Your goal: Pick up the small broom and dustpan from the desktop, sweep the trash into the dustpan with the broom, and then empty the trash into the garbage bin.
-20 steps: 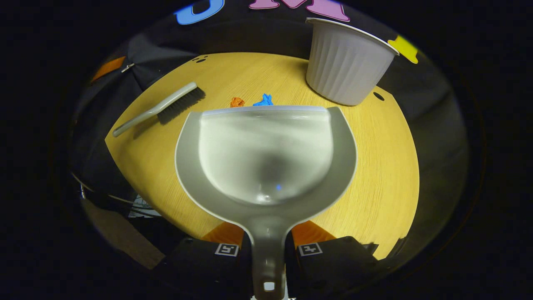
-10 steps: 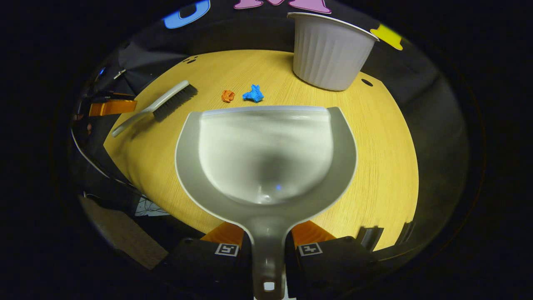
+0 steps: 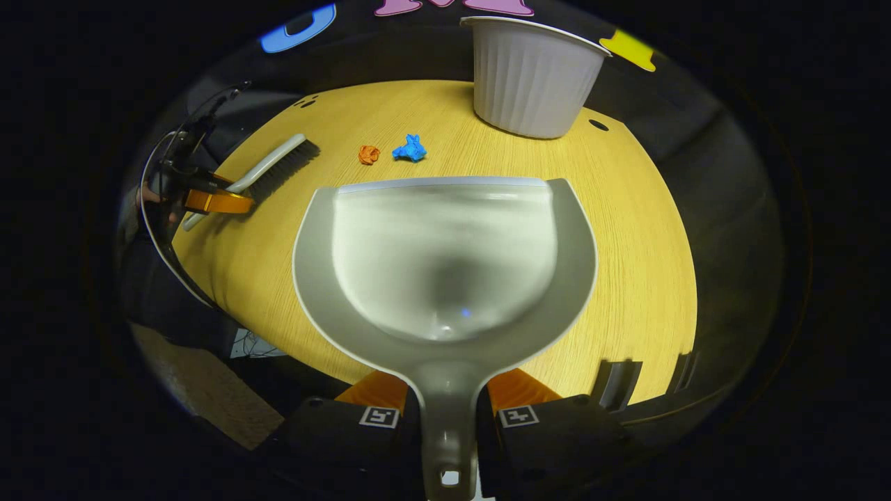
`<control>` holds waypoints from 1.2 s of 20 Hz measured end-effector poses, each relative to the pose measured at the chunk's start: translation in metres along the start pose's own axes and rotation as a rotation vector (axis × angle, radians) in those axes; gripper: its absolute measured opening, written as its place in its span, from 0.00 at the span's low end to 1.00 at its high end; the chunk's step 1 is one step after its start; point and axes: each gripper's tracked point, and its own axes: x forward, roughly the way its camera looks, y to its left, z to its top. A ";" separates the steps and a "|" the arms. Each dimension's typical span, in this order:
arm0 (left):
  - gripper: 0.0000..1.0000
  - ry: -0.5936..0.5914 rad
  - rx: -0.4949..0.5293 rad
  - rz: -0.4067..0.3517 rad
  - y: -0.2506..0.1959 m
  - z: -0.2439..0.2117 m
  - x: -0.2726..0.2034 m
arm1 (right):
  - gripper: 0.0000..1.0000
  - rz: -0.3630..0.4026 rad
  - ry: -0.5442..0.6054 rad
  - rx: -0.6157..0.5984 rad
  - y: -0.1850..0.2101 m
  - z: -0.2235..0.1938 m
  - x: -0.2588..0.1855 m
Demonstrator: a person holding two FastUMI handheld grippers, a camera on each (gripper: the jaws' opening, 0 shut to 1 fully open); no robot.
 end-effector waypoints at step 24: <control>0.25 -0.102 0.168 0.118 -0.021 0.094 -0.009 | 0.33 0.015 0.210 -0.290 0.007 0.010 -0.012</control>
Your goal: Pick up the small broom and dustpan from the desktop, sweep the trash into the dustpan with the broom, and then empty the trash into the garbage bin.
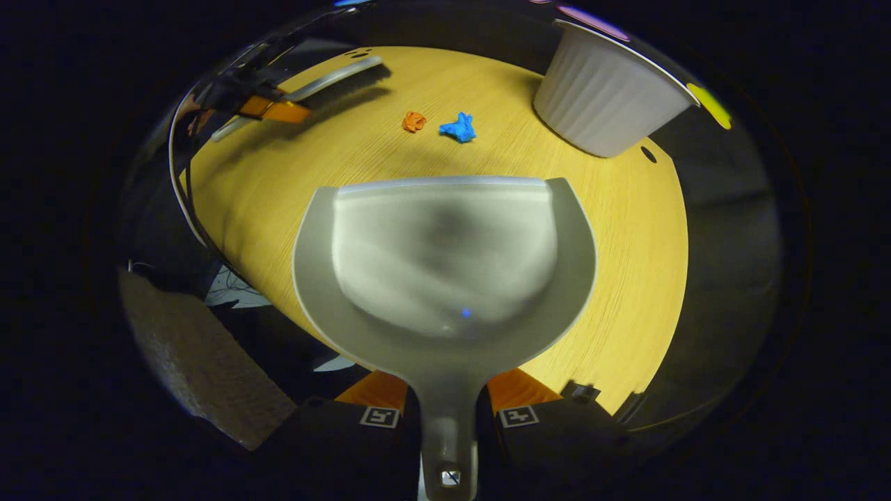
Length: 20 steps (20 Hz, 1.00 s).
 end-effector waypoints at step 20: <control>0.25 0.109 0.246 -0.093 -0.076 0.054 0.064 | 0.41 0.050 0.072 0.054 -0.021 0.020 0.030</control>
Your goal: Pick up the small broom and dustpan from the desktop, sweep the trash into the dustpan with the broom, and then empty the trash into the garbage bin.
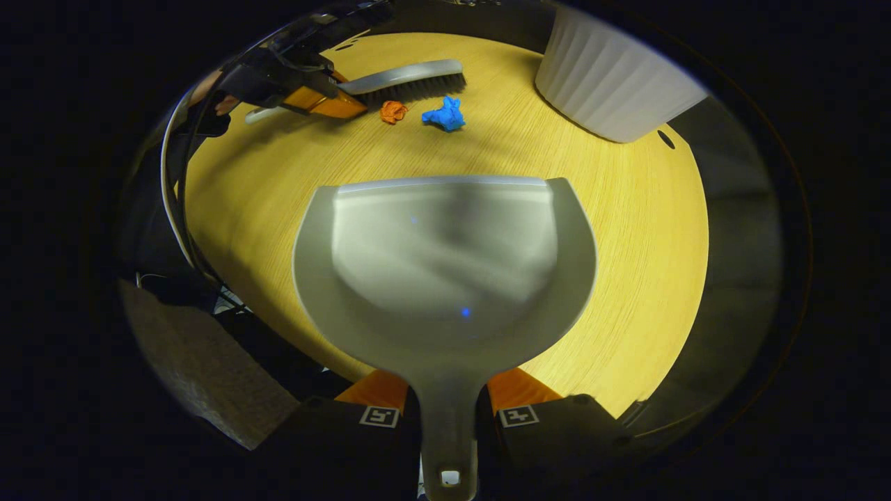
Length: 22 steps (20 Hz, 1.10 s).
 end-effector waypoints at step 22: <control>0.24 -0.020 -0.124 -0.451 -0.117 -0.002 -0.095 | 0.34 0.011 -0.221 0.058 0.004 0.005 0.017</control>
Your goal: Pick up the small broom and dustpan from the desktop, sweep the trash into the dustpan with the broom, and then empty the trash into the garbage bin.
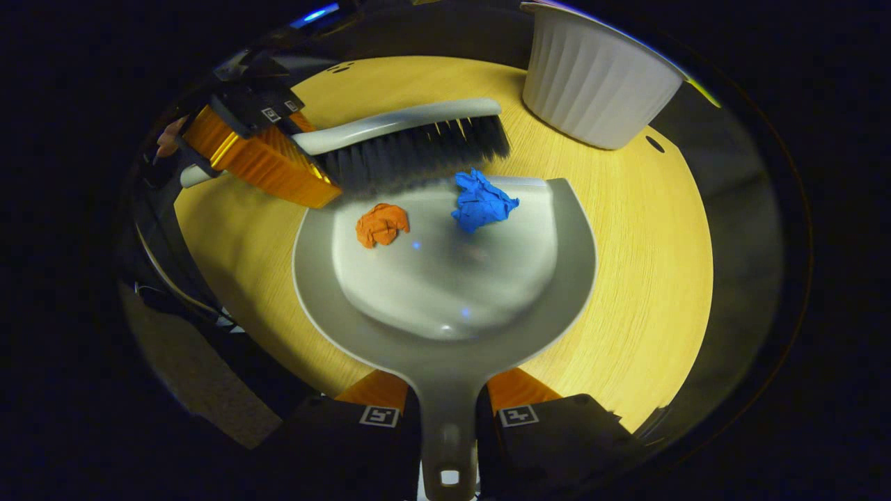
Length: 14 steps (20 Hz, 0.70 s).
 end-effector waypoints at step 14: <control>0.24 -0.216 -0.214 0.346 0.073 -0.042 -0.064 | 0.37 -0.071 -0.071 0.124 -0.041 0.057 -0.116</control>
